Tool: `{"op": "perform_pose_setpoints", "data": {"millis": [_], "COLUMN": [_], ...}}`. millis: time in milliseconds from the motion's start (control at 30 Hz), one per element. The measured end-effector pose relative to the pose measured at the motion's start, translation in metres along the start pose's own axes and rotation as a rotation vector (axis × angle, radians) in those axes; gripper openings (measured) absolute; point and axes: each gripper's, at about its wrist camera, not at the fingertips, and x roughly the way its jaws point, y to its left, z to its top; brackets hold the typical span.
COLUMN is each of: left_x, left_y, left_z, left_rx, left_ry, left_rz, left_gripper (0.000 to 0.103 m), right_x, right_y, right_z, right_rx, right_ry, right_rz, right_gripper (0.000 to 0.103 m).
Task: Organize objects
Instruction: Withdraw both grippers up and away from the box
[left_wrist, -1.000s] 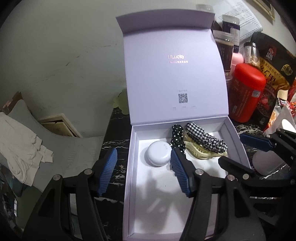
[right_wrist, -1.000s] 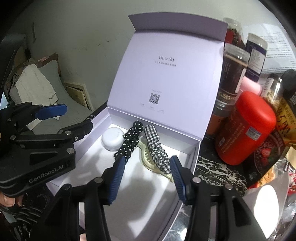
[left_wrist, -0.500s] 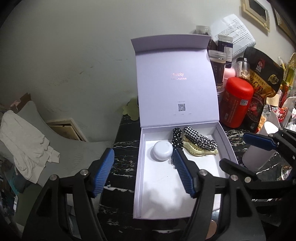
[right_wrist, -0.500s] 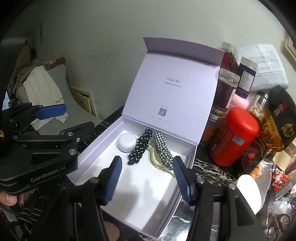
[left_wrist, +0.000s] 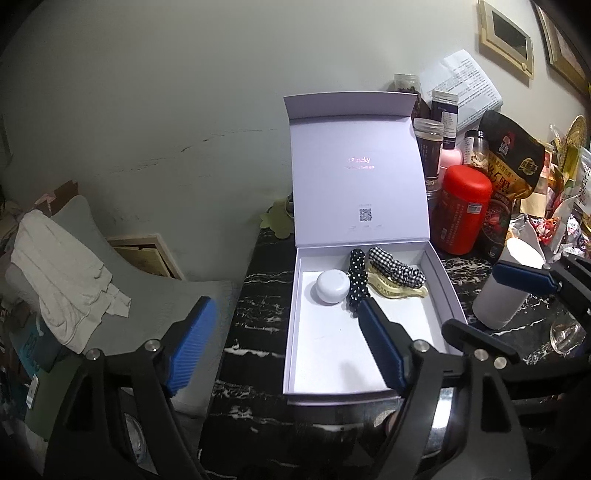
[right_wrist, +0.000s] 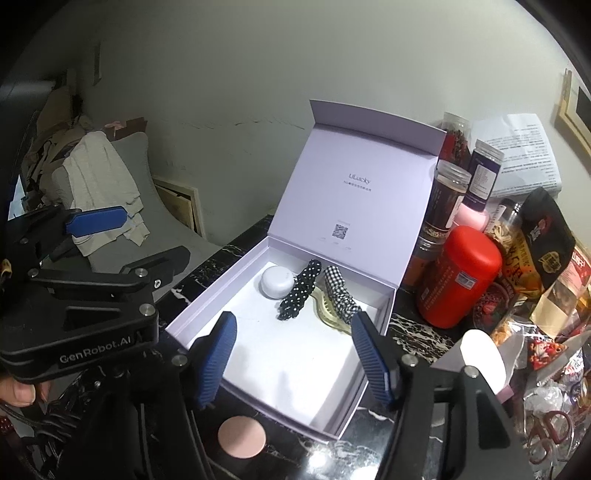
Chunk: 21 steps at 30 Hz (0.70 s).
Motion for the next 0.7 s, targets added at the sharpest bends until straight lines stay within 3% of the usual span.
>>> {"op": "perform_pose_setpoints", "data": {"millis": [700], "left_x": [-0.055], "left_y": [0.011], "left_z": [-0.054], "left_rx": [-0.031], "left_ry": [-0.004], "left_rz": [-0.008], "left_gripper": [0.086], "right_x": [-0.049], "right_y": [0.032], "right_z": [-0.043], "right_rx": [0.007], "right_ry": [-0.011], "right_rz": [-0.022], "right_gripper": [0.074]}}
